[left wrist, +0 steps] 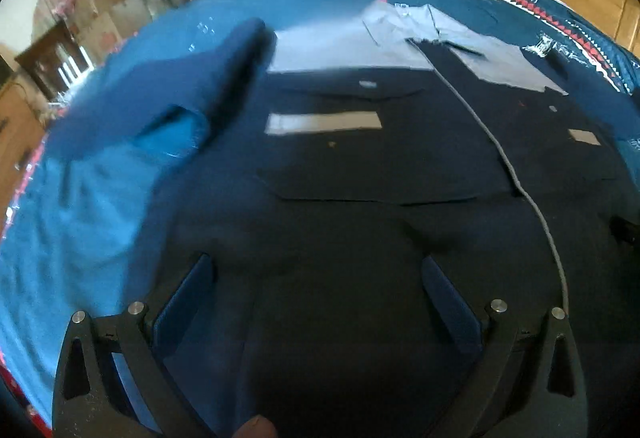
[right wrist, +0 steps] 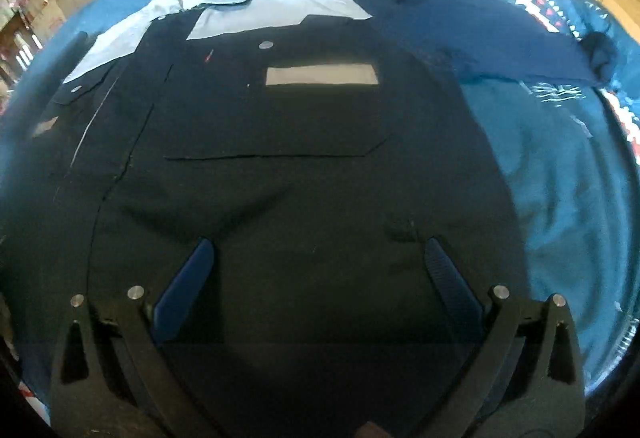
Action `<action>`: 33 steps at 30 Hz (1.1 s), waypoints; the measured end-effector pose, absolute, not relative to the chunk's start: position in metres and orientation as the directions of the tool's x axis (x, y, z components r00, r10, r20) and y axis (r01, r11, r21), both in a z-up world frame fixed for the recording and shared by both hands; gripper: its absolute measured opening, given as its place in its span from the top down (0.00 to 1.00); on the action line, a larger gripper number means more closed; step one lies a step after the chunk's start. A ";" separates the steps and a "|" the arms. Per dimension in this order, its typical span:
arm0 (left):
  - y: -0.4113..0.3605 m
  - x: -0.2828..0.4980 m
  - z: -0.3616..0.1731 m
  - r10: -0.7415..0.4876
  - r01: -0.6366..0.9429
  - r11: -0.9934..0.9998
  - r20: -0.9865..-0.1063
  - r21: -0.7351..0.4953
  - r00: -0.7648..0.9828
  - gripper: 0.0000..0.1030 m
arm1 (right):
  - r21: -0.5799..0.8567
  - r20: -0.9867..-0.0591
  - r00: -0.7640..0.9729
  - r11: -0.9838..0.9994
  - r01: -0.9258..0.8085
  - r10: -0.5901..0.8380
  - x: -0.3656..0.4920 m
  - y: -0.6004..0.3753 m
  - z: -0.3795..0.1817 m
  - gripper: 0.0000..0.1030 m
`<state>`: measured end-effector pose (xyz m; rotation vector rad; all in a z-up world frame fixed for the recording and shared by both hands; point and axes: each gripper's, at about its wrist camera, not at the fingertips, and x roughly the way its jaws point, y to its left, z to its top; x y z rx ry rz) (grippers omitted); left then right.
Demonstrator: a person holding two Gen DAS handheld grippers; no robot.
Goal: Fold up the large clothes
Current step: 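Carry both tools from the desk over to the navy shirt on the bed, then position both tools above the spread navy shirt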
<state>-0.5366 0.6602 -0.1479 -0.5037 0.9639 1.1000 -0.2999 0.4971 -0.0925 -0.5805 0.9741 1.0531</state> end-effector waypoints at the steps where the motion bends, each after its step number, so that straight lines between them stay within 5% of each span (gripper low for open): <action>1: 0.659 -0.535 -0.150 0.513 -0.907 0.406 -0.848 0.109 0.128 0.00 | 0.040 -0.874 0.163 0.402 -0.915 0.458 -0.301 0.496 -0.094 0.00; 33: 0.651 -0.541 -0.144 0.576 -0.914 0.395 -0.800 0.091 0.170 0.00 | 0.054 -0.835 0.164 0.375 -0.926 0.525 -0.302 0.493 -0.102 0.00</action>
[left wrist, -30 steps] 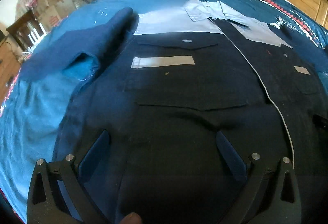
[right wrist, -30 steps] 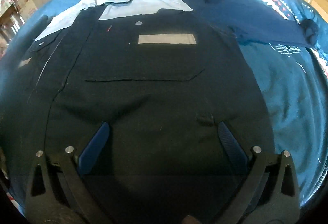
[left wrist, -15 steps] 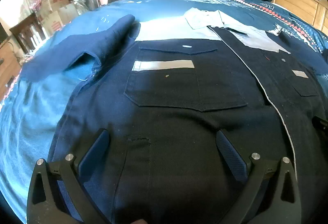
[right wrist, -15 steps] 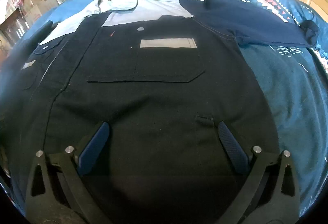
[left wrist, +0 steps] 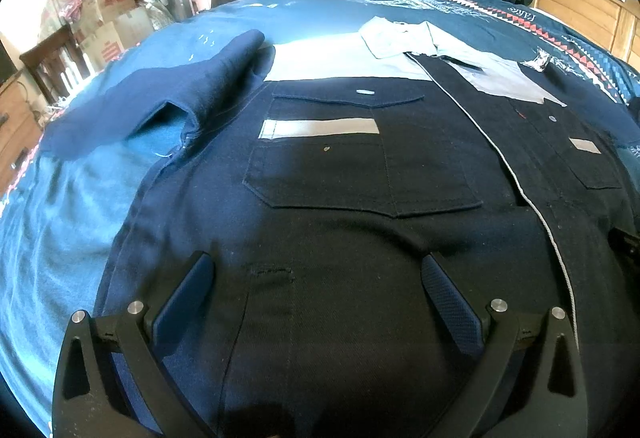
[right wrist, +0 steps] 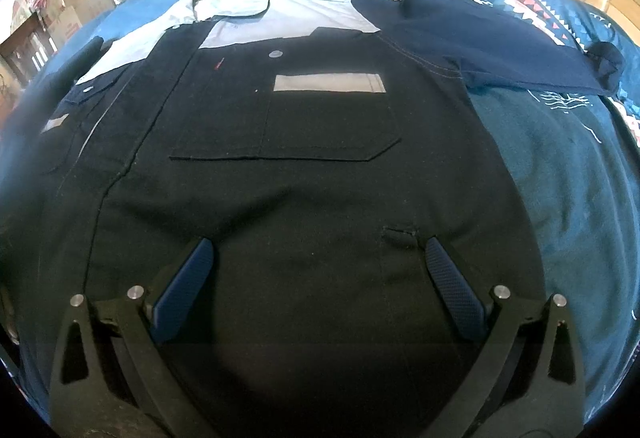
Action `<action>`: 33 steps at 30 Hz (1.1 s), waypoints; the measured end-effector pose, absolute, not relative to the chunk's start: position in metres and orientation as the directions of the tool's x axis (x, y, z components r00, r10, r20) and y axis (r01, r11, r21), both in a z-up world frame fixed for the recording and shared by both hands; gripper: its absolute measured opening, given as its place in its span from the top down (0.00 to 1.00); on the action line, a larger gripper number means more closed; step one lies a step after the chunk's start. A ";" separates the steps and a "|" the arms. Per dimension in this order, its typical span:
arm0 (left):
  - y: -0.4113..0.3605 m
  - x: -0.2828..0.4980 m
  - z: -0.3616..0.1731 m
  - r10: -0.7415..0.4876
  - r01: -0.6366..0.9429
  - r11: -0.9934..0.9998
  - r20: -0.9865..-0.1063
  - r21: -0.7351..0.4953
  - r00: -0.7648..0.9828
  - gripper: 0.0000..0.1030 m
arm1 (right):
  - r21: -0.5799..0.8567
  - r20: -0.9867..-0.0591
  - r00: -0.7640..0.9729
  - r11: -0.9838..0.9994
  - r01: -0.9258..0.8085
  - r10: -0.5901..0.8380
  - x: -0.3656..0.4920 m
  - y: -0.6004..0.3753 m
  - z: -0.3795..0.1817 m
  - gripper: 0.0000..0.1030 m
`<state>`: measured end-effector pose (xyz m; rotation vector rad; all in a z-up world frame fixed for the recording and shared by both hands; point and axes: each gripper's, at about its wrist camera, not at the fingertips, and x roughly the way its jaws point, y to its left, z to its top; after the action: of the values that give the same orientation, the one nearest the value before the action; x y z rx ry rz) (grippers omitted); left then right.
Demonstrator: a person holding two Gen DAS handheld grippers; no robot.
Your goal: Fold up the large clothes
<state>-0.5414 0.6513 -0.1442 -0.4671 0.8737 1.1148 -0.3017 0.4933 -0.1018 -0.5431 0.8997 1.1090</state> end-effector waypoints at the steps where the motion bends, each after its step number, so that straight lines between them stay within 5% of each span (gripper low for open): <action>1: 0.650 -0.541 -0.145 0.577 -0.914 0.394 -0.800 0.092 0.168 0.00 | 0.053 -0.842 0.155 0.366 -0.929 0.517 -0.301 0.494 -0.102 0.00; 9: 0.652 -0.535 -0.139 0.571 -0.906 0.406 -0.807 0.119 0.150 0.00 | 0.133 -0.847 0.060 0.318 -0.939 0.529 -0.239 0.476 -0.056 0.00; 19: 0.675 -0.455 -0.089 0.583 -0.892 0.447 -0.738 -0.058 0.340 0.00 | 0.383 -0.744 0.258 0.710 -0.590 0.616 0.118 0.412 -0.016 0.01; 22: 0.681 -0.425 -0.087 0.575 -0.872 0.488 -0.734 -0.045 0.360 0.00 | 0.447 -0.752 0.238 0.741 -0.501 0.614 0.196 0.409 -0.030 0.19; 29: 0.707 -0.407 -0.067 0.601 -0.887 0.456 -0.708 -0.076 0.369 0.00 | 0.428 -0.788 0.209 0.759 -0.491 0.580 0.234 0.433 -0.052 0.22; 30: 0.710 -0.408 -0.063 0.620 -0.895 0.442 -0.698 -0.066 0.358 0.00 | 0.417 -0.796 0.207 0.763 -0.493 0.569 0.233 0.436 -0.057 0.32; 32: 0.717 -0.419 -0.057 0.634 -0.907 0.416 -0.696 -0.060 0.337 0.00 | 0.414 -0.802 0.185 0.751 -0.514 0.568 0.226 0.444 -0.055 0.76; 33: 0.720 -0.424 -0.054 0.632 -0.911 0.408 -0.701 -0.062 0.330 0.00 | 0.412 -0.795 0.189 0.743 -0.528 0.576 0.216 0.449 -0.045 0.87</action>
<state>-0.4238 0.7201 -0.0545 -0.4967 0.6535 1.0647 0.2160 0.4493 -0.0452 0.0492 1.1417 0.7763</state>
